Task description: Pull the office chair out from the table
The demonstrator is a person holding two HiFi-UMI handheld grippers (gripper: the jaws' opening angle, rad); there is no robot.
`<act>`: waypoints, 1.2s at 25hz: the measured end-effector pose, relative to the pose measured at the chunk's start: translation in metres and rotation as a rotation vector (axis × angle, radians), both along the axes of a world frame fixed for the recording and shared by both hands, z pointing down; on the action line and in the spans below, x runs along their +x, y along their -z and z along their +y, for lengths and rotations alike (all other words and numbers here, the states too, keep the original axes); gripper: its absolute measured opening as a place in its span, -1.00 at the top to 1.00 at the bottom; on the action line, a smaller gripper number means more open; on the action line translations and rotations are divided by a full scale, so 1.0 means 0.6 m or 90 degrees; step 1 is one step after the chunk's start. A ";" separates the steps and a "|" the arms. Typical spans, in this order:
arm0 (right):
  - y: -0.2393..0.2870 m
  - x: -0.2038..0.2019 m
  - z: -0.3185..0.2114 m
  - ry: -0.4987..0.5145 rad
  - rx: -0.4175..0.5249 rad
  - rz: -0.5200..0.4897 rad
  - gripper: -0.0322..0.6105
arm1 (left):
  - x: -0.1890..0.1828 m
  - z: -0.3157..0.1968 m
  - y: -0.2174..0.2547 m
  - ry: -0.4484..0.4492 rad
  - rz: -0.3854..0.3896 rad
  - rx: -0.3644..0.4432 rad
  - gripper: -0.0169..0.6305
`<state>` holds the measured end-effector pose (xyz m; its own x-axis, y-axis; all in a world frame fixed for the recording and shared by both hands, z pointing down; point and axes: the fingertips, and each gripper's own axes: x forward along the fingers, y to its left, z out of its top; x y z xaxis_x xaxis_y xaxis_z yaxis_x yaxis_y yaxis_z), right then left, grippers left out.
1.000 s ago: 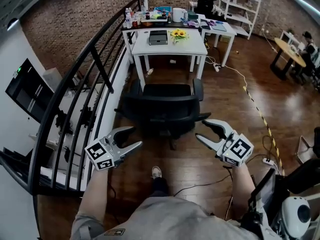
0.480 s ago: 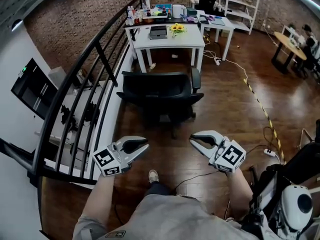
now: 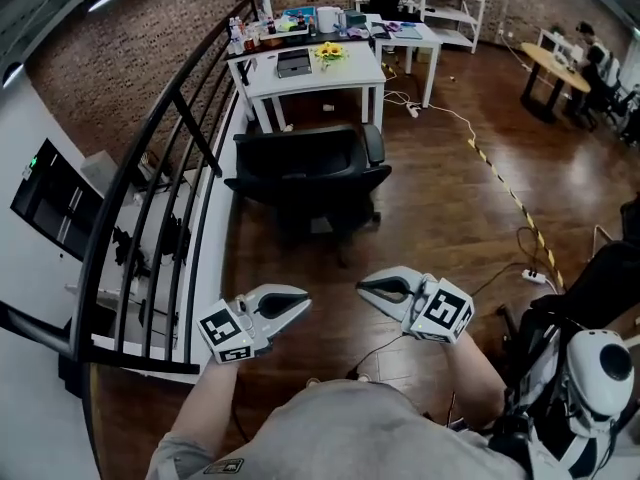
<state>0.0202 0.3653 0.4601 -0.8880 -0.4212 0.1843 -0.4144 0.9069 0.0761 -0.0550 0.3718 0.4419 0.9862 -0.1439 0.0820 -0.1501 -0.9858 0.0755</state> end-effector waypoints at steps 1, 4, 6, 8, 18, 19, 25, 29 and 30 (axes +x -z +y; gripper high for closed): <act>-0.008 -0.010 0.011 0.001 -0.007 0.002 0.88 | -0.003 0.009 -0.006 -0.007 -0.002 -0.005 0.95; -0.026 -0.038 0.038 0.003 -0.025 0.004 0.88 | -0.012 0.026 -0.023 -0.020 -0.006 -0.020 0.95; -0.034 -0.052 0.054 0.007 -0.037 0.000 0.88 | -0.015 0.036 -0.028 -0.031 -0.008 -0.026 0.95; -0.042 -0.064 0.070 0.008 -0.047 -0.002 0.88 | -0.015 0.048 -0.033 -0.044 -0.009 -0.030 0.95; -0.073 -0.102 0.117 0.012 -0.082 0.009 0.88 | -0.027 0.101 -0.071 -0.076 -0.015 -0.068 0.95; -0.073 -0.103 0.118 0.011 -0.083 0.009 0.88 | -0.029 0.102 -0.071 -0.077 -0.014 -0.069 0.95; -0.069 -0.110 0.116 0.016 -0.075 0.009 0.88 | -0.037 0.096 -0.064 -0.071 -0.009 -0.064 0.95; -0.069 -0.116 0.120 0.021 -0.072 0.015 0.88 | -0.040 0.095 -0.066 -0.068 -0.005 -0.063 0.95; -0.069 -0.116 0.120 0.023 -0.073 0.017 0.88 | -0.041 0.094 -0.066 -0.067 -0.006 -0.062 0.95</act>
